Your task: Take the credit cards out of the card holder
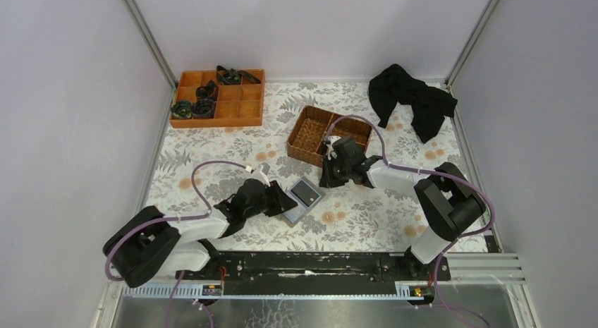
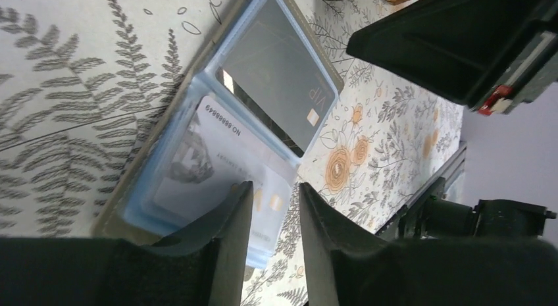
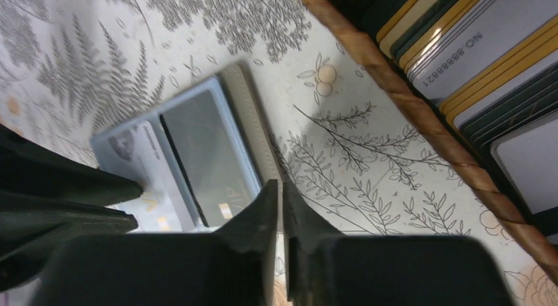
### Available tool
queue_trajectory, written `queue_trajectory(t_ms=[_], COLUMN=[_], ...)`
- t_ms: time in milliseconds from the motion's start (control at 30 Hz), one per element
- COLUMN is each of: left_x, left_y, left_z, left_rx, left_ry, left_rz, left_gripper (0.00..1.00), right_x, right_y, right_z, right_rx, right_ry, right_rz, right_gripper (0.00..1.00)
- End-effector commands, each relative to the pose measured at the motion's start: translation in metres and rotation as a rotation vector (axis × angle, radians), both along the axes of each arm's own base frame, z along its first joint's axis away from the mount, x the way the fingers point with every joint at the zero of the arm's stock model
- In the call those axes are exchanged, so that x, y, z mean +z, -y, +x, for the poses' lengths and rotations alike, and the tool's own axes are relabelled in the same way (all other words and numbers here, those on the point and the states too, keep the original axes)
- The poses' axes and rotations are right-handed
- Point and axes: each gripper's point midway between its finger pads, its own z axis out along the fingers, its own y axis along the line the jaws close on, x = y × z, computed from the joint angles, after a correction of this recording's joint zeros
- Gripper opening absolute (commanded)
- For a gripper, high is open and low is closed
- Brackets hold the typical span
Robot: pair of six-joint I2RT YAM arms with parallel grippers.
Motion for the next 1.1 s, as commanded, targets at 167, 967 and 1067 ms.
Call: queue_trajectory(t_ms=[167, 967, 1067], left_x=[-0.001, 0.039, 0.038], left_y=[0.018, 0.022, 0.021], left_z=[0.001, 0.01, 0.013], left_rx=[-0.037, -0.056, -0.047], left_ry=[-0.013, 0.105, 0.114], left_rz=[-0.071, -0.198, -0.184], left_gripper=[0.36, 0.36, 0.36], right_x=[-0.016, 0.004, 0.021], right_y=[0.008, 0.002, -0.003], right_z=[-0.015, -0.06, -0.054], right_rx=[0.018, 0.036, 0.062], right_ry=[-0.03, -0.02, 0.013], right_rz=[-0.004, 0.059, 0.07], right_gripper=[0.0, 0.0, 0.0])
